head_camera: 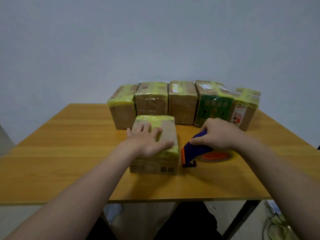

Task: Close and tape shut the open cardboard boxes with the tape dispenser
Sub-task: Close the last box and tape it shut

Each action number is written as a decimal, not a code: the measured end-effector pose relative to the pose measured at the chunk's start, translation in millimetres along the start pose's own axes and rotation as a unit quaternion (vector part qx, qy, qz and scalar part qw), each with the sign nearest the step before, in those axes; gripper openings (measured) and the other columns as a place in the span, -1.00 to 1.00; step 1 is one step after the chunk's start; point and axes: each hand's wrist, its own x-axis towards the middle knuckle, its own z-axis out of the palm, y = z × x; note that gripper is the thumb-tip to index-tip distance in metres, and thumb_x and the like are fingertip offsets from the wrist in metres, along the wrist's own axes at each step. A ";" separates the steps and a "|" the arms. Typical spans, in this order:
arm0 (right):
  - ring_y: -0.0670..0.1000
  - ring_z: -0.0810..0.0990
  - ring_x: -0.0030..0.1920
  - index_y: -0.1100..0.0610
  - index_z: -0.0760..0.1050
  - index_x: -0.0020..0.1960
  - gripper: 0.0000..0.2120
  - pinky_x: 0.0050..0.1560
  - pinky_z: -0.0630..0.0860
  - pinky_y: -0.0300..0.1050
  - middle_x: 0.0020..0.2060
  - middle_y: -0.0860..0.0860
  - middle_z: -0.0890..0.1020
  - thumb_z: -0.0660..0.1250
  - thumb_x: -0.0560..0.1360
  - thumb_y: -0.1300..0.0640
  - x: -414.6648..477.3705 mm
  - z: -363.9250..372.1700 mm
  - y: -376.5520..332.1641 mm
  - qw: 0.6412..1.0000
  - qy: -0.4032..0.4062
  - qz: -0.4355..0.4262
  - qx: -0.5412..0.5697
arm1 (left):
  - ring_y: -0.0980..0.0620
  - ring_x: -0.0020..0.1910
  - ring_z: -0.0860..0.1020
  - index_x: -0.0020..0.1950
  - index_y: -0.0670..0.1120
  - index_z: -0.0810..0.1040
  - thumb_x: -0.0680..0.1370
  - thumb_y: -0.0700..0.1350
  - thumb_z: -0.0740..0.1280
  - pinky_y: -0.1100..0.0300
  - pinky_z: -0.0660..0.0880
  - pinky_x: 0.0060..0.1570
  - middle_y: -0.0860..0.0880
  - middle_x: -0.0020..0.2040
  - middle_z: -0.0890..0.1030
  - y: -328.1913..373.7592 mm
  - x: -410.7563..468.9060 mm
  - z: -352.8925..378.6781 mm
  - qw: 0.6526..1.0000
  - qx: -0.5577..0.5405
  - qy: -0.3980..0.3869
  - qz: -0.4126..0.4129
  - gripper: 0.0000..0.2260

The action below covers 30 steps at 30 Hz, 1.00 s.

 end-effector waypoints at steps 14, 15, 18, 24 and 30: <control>0.18 0.67 -0.21 0.18 0.67 -0.22 -0.57 -0.19 0.54 0.03 -0.33 0.12 0.69 0.37 0.57 -0.16 -4.7 6.9 -0.3 0.844 0.287 0.037 0.451 | -0.10 0.59 0.19 0.60 0.27 0.20 0.23 0.74 -0.12 -0.25 0.13 0.50 -0.02 0.61 0.23 -13.9 4.3 1.2 0.996 0.005 0.077 0.038 0.03; 0.16 0.68 -0.20 0.18 0.68 -0.20 -0.59 -0.17 0.56 0.02 -0.32 0.10 0.70 0.36 0.59 -0.14 -3.7 9.8 -7.1 0.828 0.289 0.029 0.479 | -0.06 0.59 0.17 0.60 0.32 0.19 0.25 0.74 -0.11 -0.24 0.15 0.49 0.01 0.62 0.22 -20.4 3.0 1.5 0.996 0.000 0.080 0.042 -0.01; 0.08 0.65 -0.22 0.16 0.68 -0.18 -0.62 -0.15 0.53 -0.02 -0.29 0.13 0.70 0.34 0.61 -0.10 0.6 17.0 -32.1 0.778 0.290 0.014 0.558 | -0.04 0.58 0.18 0.60 0.33 0.22 0.27 0.73 0.02 -0.16 0.20 0.51 0.03 0.61 0.24 -23.5 -4.8 8.8 0.991 -0.052 0.120 0.022 -0.04; 0.02 0.62 -0.20 0.08 0.66 -0.26 -0.66 -0.08 0.53 -0.02 -0.30 0.01 0.70 0.35 0.62 -0.04 24.2 25.2 -85.6 0.656 0.280 0.016 0.700 | -0.03 0.55 0.26 0.56 0.23 0.36 0.13 0.59 0.40 -0.09 0.43 0.43 0.05 0.59 0.22 -24.0 -16.1 18.4 0.944 -0.273 0.181 -0.028 0.04; 0.09 0.63 -0.13 0.14 0.68 -0.17 -0.70 0.02 0.54 0.01 -0.22 0.10 0.70 0.36 0.61 -0.03 52.8 52.2 -104.2 0.614 0.245 0.034 0.749 | 0.20 0.43 0.43 0.23 0.11 0.71 0.29 0.11 0.63 0.27 0.58 0.15 0.26 0.55 0.30 -52.6 -17.7 26.1 0.856 -0.501 0.080 0.094 -0.48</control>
